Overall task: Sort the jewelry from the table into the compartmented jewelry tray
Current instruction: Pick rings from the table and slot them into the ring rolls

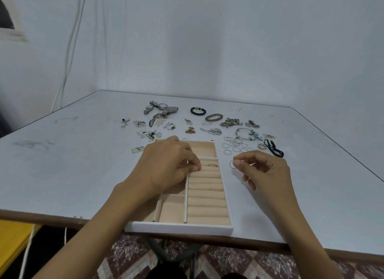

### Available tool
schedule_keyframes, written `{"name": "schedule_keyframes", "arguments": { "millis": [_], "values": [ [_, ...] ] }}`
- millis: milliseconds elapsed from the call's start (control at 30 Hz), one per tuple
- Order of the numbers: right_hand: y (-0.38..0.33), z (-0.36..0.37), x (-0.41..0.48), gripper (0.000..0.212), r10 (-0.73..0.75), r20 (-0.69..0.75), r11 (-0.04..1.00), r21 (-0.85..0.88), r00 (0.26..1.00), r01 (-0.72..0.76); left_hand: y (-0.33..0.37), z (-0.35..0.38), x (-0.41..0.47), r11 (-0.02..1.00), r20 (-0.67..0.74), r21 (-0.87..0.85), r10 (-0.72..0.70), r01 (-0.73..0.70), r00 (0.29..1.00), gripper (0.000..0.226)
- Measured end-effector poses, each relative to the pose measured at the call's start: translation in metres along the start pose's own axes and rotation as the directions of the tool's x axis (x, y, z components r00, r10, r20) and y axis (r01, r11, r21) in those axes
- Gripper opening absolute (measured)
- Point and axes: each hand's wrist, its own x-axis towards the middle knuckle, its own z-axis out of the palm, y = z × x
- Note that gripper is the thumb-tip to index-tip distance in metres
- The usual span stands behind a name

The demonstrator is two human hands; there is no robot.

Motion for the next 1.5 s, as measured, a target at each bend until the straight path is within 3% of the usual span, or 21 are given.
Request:
{"name": "schedule_keyframes", "arguments": {
  "millis": [233, 333, 467, 700, 800, 1500],
  "values": [
    [-0.002, 0.011, 0.005, 0.014, -0.04, 0.087, 0.991, -0.127, 0.995, 0.051, -0.008, 0.004, -0.002, 0.995, 0.013, -0.089, -0.042, 0.043, 0.999, 0.013],
    [-0.005, 0.019, 0.006, 0.014, -0.071, 0.137, 0.98, -0.173, 0.988, 0.095, -0.01, 0.001, -0.005, 0.988, -0.034, -0.146, -0.061, 0.056, 0.998, 0.03],
    [-0.006, 0.027, 0.005, 0.013, -0.086, 0.17, 0.967, -0.223, 0.982, 0.123, -0.028, -0.006, -0.014, 0.954, -0.171, -0.242, -0.221, 0.177, 0.96, 0.025],
    [-0.006, 0.027, 0.002, 0.012, -0.096, 0.181, 0.955, -0.261, 0.979, 0.142, -0.039, 0.006, -0.031, 0.788, -0.106, -0.52, -0.443, 0.33, 0.89, 0.032],
    [-0.006, 0.027, 0.001, 0.012, -0.098, 0.182, 0.955, -0.259, 0.978, 0.144, -0.041, 0.009, -0.028, 0.764, -0.1, -0.528, -0.489, 0.37, 0.867, 0.039],
    [0.002, 0.028, 0.0, 0.01, -0.194, 0.198, 0.889, -0.378, 0.961, 0.257, -0.044, 0.013, -0.029, 0.72, -0.094, -0.585, -0.518, 0.374, 0.85, 0.034]
  ]
}}
